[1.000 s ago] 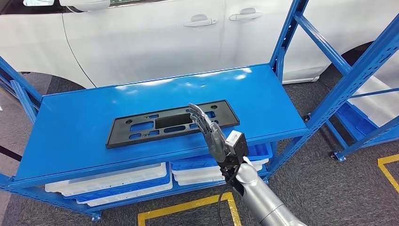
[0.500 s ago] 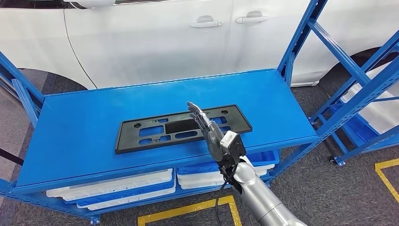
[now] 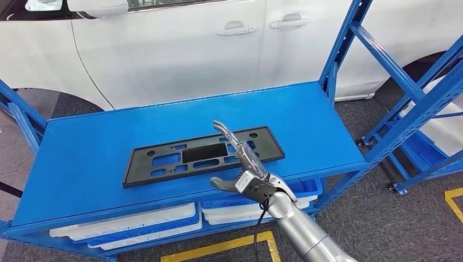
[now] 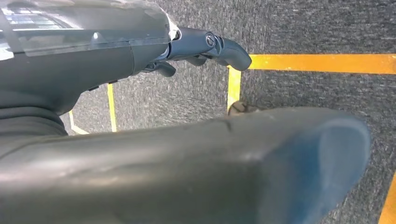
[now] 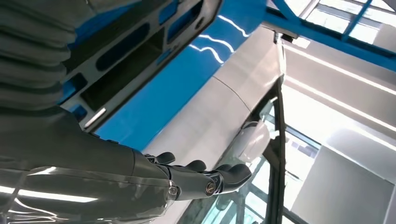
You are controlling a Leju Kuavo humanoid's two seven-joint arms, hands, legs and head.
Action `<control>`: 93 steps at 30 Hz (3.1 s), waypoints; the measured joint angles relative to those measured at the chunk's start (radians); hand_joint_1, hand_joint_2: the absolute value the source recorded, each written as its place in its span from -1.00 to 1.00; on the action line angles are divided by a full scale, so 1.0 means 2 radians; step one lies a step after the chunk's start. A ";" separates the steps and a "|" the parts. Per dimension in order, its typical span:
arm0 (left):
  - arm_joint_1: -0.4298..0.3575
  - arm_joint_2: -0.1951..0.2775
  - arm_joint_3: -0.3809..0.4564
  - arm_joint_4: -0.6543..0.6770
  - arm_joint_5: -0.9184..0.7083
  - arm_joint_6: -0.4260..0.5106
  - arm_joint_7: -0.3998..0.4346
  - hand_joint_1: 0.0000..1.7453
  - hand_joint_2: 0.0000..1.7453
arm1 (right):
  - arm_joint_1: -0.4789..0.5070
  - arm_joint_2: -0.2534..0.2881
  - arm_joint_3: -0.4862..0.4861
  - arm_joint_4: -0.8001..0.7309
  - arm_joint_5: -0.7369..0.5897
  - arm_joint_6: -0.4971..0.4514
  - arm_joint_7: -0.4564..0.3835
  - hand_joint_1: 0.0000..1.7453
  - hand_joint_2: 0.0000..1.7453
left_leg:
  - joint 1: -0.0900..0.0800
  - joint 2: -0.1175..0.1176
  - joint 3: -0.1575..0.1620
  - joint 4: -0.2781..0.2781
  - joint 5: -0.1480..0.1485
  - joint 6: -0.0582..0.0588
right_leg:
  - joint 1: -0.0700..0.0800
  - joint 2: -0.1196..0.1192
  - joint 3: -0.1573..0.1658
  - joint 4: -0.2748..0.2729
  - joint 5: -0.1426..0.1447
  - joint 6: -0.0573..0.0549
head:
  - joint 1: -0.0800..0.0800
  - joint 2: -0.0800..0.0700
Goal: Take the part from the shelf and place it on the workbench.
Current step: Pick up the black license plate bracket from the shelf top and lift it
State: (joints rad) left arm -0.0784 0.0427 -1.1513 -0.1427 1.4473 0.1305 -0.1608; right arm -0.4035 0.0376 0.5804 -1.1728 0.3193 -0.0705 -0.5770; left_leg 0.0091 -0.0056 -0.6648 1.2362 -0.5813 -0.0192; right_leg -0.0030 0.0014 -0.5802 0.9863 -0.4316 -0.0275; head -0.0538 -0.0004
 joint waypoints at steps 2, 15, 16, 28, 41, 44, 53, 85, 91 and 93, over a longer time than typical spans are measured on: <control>0.001 0.000 0.000 0.000 0.000 0.000 -0.001 -1.00 -1.00 | 0.004 -0.004 0.001 0.000 0.020 -0.009 0.000 -1.00 1.00 | 0.002 0.000 -0.018 0.027 0.001 -0.003 | 0.000 0.000 0.001 0.002 -0.003 0.000 | 0.000 0.000; 0.000 0.002 -0.007 0.000 0.000 -0.006 -0.006 -1.00 -1.00 | 0.009 -0.023 0.027 0.000 0.187 -0.115 0.039 -1.00 1.00 | 0.005 0.000 0.040 -0.110 0.068 0.022 | -0.002 0.002 -0.049 0.122 -0.071 0.028 | 0.000 0.000; 0.000 0.002 -0.007 0.000 0.000 -0.006 -0.006 -1.00 -1.00 | 0.010 -0.024 0.029 0.000 0.187 -0.115 0.039 -1.00 1.00 | 0.004 0.000 0.040 -0.110 0.068 0.022 | -0.002 0.002 -0.063 0.149 -0.079 0.029 | 0.000 0.000; 0.000 0.003 -0.008 0.000 0.000 -0.007 -0.006 -1.00 -1.00 | 0.010 -0.028 0.039 0.001 0.243 -0.131 0.063 -1.00 1.00 | 0.002 0.000 0.036 -0.087 0.047 0.001 | -0.002 0.001 0.004 0.001 -0.004 0.005 | 0.000 0.000; -0.003 0.004 -0.017 0.000 0.000 -0.006 -0.009 -1.00 -1.00 | -0.032 0.010 0.113 0.098 0.467 -0.220 0.152 -1.00 1.00 | 0.001 -0.001 0.043 -0.113 0.069 0.013 | 0.003 0.002 0.002 0.012 -0.012 0.015 | 0.000 0.000; -0.003 0.004 -0.019 0.000 0.000 -0.006 -0.010 -1.00 -1.00 | -0.041 0.019 0.124 0.114 0.481 -0.232 0.159 -1.00 1.00 | 0.004 0.000 0.044 -0.116 0.071 0.020 | 0.001 0.002 -0.019 0.059 -0.042 0.023 | 0.000 0.000; -0.005 0.004 -0.026 0.001 0.000 -0.006 -0.010 -1.00 -1.00 | -0.063 0.048 0.158 0.155 0.489 -0.238 0.164 -1.00 1.00 | 0.001 -0.001 0.046 -0.115 0.069 0.015 | 0.003 0.001 -0.005 0.018 -0.008 0.014 | 0.000 0.000; -0.007 0.010 -0.040 0.002 0.000 -0.006 -0.020 -1.00 -1.00 | -0.134 0.147 0.187 0.291 0.512 -0.246 0.218 -1.00 1.00 | 0.002 -0.001 0.042 -0.113 0.070 0.008 | 0.005 0.001 -0.003 0.014 -0.010 0.009 | 0.000 0.000; -0.007 0.011 -0.041 0.002 0.000 -0.008 -0.023 -1.00 -1.00 | -0.154 0.157 0.193 0.326 0.515 -0.233 0.243 -1.00 1.00 | 0.004 0.000 0.004 -0.029 0.022 -0.007 | 0.001 0.000 0.002 0.001 -0.002 -0.003 | 0.000 0.000; -0.006 0.012 -0.041 0.002 0.000 -0.008 -0.023 -1.00 -1.00 | -0.157 0.158 0.194 0.339 0.513 -0.234 0.247 -1.00 1.00 | 0.005 0.000 -0.021 0.023 0.007 -0.010 | 0.002 0.000 0.002 0.002 -0.003 -0.004 | 0.000 0.000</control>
State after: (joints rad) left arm -0.0900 0.0670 -1.2327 -0.1381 1.4473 0.1149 -0.2063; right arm -0.7171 0.3532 0.9681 -0.4947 1.3458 -0.5376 -0.0827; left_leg 0.0181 -0.0059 -0.7077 1.2816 -0.5677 -0.0387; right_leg 0.0004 0.0008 -0.5769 0.9910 -0.4373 -0.0350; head -0.0539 -0.0004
